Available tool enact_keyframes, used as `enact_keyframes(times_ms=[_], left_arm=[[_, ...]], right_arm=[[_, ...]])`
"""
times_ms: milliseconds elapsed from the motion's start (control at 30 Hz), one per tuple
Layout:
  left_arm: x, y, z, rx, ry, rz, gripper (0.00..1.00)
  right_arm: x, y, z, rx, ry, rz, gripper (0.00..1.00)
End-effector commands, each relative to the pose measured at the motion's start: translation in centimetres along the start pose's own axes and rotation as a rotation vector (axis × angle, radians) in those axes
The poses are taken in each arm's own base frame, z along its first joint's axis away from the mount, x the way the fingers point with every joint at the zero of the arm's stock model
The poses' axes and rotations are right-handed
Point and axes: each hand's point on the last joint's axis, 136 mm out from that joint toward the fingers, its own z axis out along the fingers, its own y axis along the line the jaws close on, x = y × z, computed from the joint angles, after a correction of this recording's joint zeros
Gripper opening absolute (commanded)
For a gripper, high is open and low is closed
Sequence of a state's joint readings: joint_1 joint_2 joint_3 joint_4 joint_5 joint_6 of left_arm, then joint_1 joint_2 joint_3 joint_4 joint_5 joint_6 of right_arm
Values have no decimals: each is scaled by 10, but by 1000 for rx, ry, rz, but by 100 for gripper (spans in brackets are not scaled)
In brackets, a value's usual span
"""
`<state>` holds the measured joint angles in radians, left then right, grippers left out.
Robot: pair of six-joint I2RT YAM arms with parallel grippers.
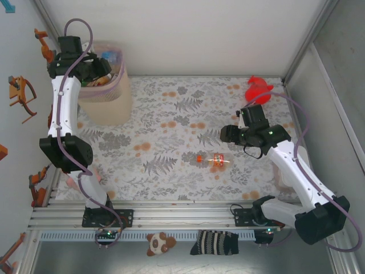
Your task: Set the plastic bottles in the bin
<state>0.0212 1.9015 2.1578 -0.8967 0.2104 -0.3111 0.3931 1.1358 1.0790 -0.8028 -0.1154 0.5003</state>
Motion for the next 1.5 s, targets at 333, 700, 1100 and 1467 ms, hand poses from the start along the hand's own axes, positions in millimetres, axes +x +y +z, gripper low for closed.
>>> enact_keyframes(times_ms=[333,700,1100,1467], left_arm=[[1,0,-5,52,7,18,41],[-6,-40,-66,188,-79,35,43],[31,-75,-119,365,-124,9,45],[65,-91,-150,528,-171,-23,50]], right_arm=[[10,-9,5,24,30,16,66],[32,7,12,-32,135,-161,64],[78,50,42,-70,379,-1061,65],[94,57,109,76,669,-1391,65]])
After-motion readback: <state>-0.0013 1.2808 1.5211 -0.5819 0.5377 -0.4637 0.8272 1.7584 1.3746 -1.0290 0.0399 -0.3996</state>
